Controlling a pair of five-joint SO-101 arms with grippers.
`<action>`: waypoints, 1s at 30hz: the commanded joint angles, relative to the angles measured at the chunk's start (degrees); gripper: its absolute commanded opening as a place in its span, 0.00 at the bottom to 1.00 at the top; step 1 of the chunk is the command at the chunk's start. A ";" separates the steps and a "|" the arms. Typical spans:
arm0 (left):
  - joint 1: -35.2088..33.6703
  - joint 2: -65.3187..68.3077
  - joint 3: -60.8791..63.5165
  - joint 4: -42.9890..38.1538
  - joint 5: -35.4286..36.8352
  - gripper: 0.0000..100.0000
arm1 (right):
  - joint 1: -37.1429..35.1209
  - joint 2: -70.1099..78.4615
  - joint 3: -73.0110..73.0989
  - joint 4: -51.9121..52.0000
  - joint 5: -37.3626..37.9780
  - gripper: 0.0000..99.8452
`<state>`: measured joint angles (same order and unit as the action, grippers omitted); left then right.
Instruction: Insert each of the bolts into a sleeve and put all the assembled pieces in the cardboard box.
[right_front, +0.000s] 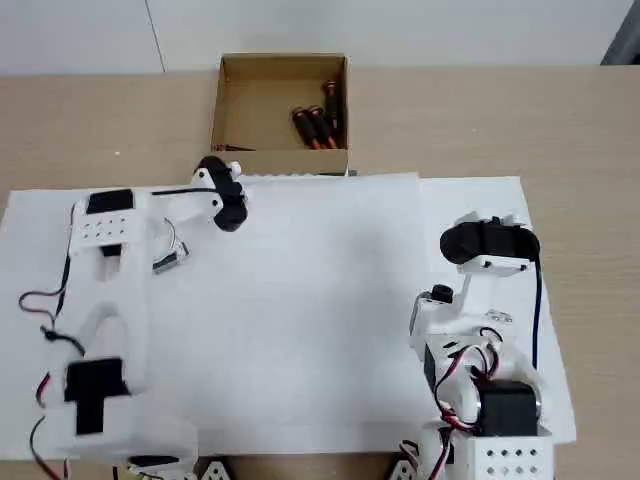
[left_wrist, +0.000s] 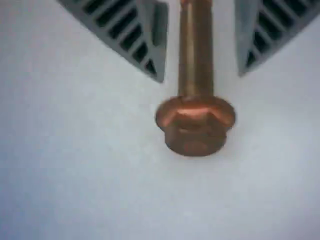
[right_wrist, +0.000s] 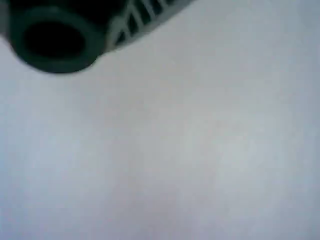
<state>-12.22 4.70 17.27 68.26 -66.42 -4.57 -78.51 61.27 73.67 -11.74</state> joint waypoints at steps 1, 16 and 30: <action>-1.41 3.78 -6.73 -0.79 -0.62 0.09 | 0.40 -0.57 -0.26 -1.36 0.62 0.00; -2.20 9.76 -12.70 3.60 -0.62 0.09 | 0.40 -0.22 -0.18 -2.86 0.62 0.00; -0.97 -0.88 -12.53 12.48 -1.76 0.09 | 0.40 -0.13 -0.18 -2.86 0.62 0.00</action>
<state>-13.45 7.25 6.90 79.96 -67.74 -4.57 -78.51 61.45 72.18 -11.74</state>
